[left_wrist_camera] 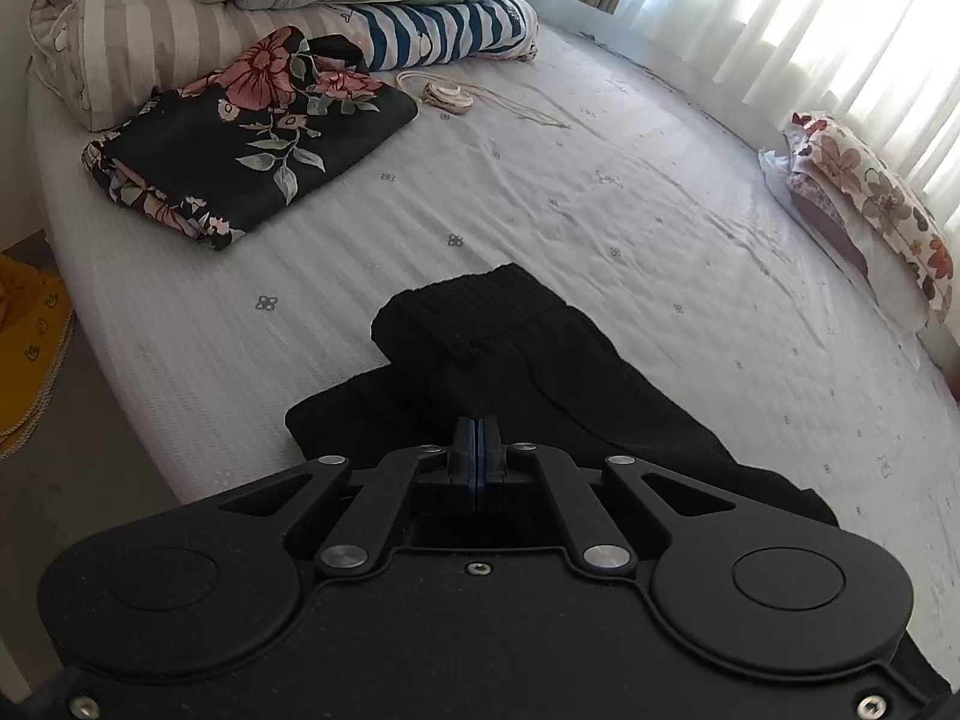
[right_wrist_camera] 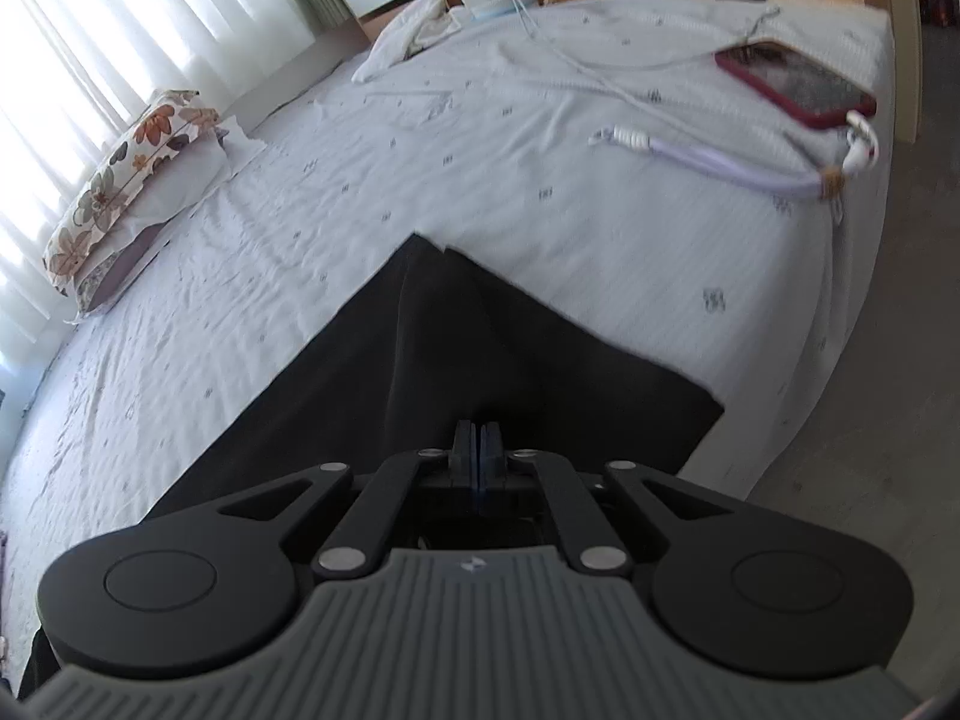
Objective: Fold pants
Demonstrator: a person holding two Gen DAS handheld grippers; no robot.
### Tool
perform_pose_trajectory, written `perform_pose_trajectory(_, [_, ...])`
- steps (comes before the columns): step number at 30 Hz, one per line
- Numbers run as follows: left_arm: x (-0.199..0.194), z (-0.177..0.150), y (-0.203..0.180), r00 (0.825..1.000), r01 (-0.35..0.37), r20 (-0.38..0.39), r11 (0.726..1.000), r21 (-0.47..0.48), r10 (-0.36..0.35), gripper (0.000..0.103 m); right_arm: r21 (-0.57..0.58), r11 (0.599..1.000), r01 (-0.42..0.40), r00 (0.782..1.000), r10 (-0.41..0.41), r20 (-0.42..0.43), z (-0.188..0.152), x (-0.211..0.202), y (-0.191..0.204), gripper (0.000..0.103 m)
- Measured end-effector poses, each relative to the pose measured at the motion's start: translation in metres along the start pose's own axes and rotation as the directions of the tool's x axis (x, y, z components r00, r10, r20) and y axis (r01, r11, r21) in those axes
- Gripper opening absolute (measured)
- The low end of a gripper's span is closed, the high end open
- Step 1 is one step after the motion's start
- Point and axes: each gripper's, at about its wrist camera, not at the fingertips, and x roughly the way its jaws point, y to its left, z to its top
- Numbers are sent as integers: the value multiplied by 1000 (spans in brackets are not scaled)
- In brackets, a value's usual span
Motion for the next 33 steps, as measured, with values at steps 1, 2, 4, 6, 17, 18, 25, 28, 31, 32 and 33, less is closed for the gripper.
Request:
perform_pose_trajectory(1, [2,-2,-1,1000,-3,0,1000,5,3,1,6,999,-32,999,32,-10,-4,2,-1,17])
perform_pose_trajectory(2, [3,-4,-3,1000,-5,2,1000,10,5,1,14,998,-59,998,59,-17,-7,3,-2,18])
perform_pose_trajectory(4, [5,-5,-5,1000,-7,6,1000,25,7,1,11,995,-104,994,104,-19,-13,4,-1,34])
perform_pose_trajectory(6, [6,-5,-5,1000,-9,8,999,32,9,1,2,989,-149,989,149,-14,-17,4,0,49])
perform_pose_trajectory(17, [18,-8,3,999,-31,-21,999,-12,30,2,177,945,-276,958,255,130,-19,22,-21,71])
perform_pose_trajectory(18, [19,-8,4,999,-35,-23,999,-17,34,2,192,950,-248,966,226,127,-20,25,-22,71])
perform_pose_trajectory(25, [26,-8,6,997,-67,-29,997,-25,66,2,124,959,-255,948,224,224,-49,24,-20,71])
perform_pose_trajectory(28, [30,-8,4,996,-81,-34,996,-25,80,2,184,934,-307,924,247,292,-47,31,-25,59])
perform_pose_trajectory(31, [32,-9,1,995,-94,-30,996,-10,94,2,186,946,-266,924,196,328,-38,42,-21,44])
perform_pose_trajectory(32, [32,-10,0,995,-98,-30,995,-9,98,2,180,952,-246,928,178,327,-34,47,-19,38])
perform_pose_trajectory(33, [33,-10,0,994,-102,-31,995,-9,102,2,177,959,-222,933,156,325,-30,53,-16,36])
